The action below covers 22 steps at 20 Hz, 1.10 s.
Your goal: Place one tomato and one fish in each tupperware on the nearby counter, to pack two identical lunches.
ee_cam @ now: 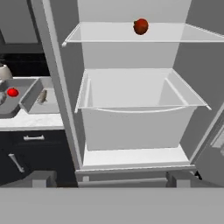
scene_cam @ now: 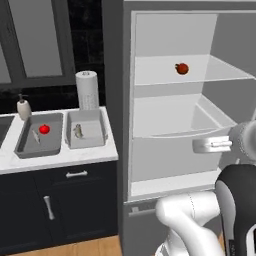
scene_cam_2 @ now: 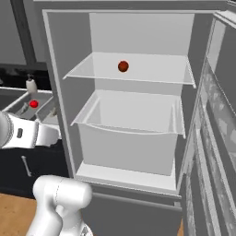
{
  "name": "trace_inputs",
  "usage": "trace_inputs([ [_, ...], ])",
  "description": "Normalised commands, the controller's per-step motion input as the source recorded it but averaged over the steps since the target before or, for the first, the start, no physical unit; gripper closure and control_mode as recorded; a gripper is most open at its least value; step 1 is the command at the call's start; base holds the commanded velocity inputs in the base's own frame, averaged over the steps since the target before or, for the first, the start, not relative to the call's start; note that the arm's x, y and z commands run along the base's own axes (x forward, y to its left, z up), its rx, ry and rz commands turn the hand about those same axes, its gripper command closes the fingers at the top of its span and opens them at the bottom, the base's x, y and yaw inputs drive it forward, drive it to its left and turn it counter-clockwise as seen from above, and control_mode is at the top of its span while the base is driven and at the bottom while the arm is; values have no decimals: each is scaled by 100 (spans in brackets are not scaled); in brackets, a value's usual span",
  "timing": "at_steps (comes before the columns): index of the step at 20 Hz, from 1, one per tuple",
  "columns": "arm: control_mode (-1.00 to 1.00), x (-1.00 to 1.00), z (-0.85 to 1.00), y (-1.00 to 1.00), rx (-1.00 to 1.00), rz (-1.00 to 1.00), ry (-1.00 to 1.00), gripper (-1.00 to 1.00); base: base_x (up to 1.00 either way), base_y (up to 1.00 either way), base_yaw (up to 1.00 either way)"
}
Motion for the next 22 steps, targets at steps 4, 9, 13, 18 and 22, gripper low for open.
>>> trace_inputs([
  [4, 100, 0, 0, 0, 0, 0, 0, -100, 32, -71, -1],
  [9, 100, 0, 0, 0, 0, 0, 0, -100, 62, -29, -2],
  [13, 100, 0, 0, 0, 0, 0, 0, -100, 70, 0, -2],
  [18, -100, 9, 2, 0, 0, 0, 0, -100, 69, 0, 0],
  [22, -100, 0, 59, 0, 0, 0, 0, -100, 0, 0, 0],
])
